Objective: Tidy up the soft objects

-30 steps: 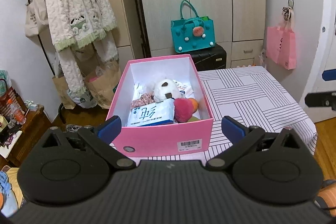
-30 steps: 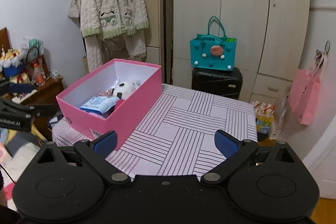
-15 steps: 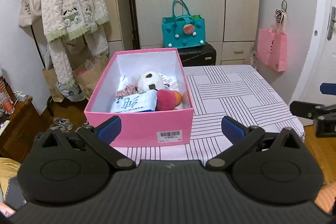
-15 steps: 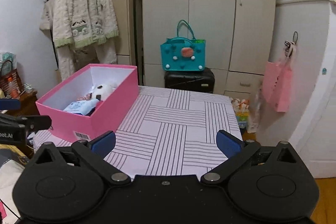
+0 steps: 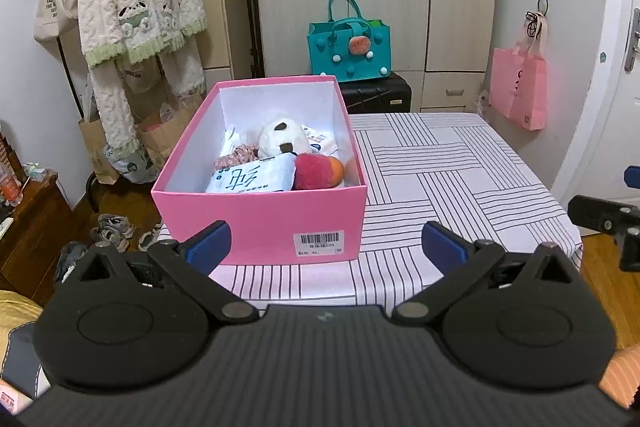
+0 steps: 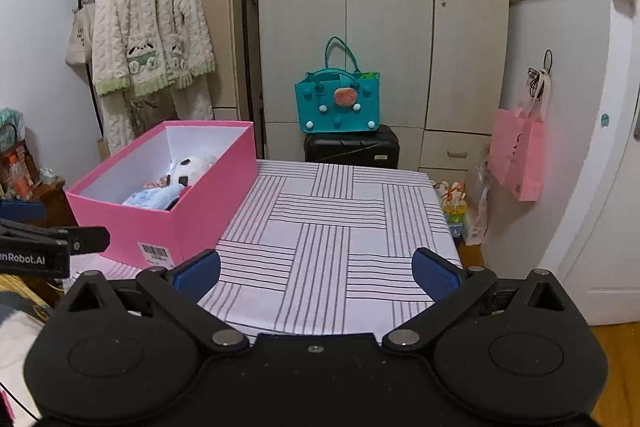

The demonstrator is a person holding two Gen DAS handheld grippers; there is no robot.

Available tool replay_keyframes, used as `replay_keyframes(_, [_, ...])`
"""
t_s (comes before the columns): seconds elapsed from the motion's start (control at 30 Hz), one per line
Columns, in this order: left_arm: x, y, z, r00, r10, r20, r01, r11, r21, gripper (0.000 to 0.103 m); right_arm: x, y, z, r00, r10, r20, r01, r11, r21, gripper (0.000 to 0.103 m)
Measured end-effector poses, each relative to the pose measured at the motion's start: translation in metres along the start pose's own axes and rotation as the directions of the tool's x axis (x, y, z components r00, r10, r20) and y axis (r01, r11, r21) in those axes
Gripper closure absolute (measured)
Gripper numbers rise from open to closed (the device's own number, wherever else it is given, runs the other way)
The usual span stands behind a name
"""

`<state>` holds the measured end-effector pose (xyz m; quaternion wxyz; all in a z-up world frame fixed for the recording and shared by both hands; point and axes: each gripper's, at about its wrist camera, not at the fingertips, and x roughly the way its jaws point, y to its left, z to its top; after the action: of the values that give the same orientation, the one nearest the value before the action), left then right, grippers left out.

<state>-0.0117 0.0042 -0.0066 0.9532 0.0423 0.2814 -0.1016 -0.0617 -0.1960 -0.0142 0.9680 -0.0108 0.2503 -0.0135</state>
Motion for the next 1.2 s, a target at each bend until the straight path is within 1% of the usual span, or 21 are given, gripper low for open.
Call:
replay_keyframes(0.07, [-0.001,-0.001,-0.001,1.0,0.006,0.006,-0.006,1.0,0.005,0.0,-0.001,0.005,-0.004,1.0,-0.016,0.004,0.016,0.999,-0.042,0.0])
replay_keyframes(0.13, [-0.001,-0.003,-0.002,1.0,0.014,0.012,-0.014,1.0,0.009,0.0,-0.002,0.008,-0.007,1.0,-0.027,0.003,0.027,0.998,-0.055,0.0])
replay_keyframes(0.37, [-0.001,-0.006,-0.004,0.999,0.022,0.029,-0.022,1.0,0.016,0.0,-0.003,0.007,-0.01,0.999,-0.033,0.009,0.034,0.999,-0.034,0.0])
replay_keyframes(0.5, [0.002,-0.006,-0.005,0.999,0.033,0.016,-0.034,0.999,0.028,0.0,-0.002,0.004,-0.009,0.999,-0.042,0.007,0.042,0.999,-0.015,0.0])
replay_keyframes(0.57, [0.003,-0.006,-0.003,0.999,0.033,0.009,-0.033,0.999,0.03,0.0,-0.002,0.003,-0.004,1.0,-0.028,0.002,0.028,0.999,-0.014,0.0])
replay_keyframes(0.7, [-0.003,-0.008,0.005,0.999,0.045,0.018,-0.046,0.998,0.052,0.0,-0.002,-0.003,0.011,0.999,0.041,-0.033,-0.041,0.999,-0.009,0.0])
replay_keyframes(0.8, [-0.008,-0.007,0.012,0.997,0.059,0.04,-0.061,0.996,0.06,0.0,-0.003,-0.005,0.018,0.998,0.046,-0.035,-0.047,0.999,-0.02,0.0])
replay_keyframes(0.9, [-0.012,-0.005,0.016,0.996,0.066,0.064,-0.069,0.996,0.052,0.0,-0.005,-0.002,0.017,0.999,0.039,-0.007,-0.039,0.999,-0.029,0.0])
replay_keyframes(1.03, [-0.014,-0.005,0.011,0.992,0.045,0.12,-0.05,0.998,0.036,0.0,-0.009,0.005,0.006,0.996,0.047,0.079,-0.043,0.997,-0.058,0.0])
replay_keyframes(1.13, [-0.013,-0.009,0.004,0.987,0.055,0.149,-0.062,0.997,0.044,0.0,-0.013,0.01,-0.003,0.991,0.024,0.128,-0.015,0.998,-0.069,0.0])
replay_keyframes(1.2, [-0.013,-0.011,-0.001,0.984,0.058,0.166,-0.067,0.997,0.049,0.0,-0.014,0.01,-0.006,0.989,0.003,0.146,0.006,0.998,-0.061,0.0])
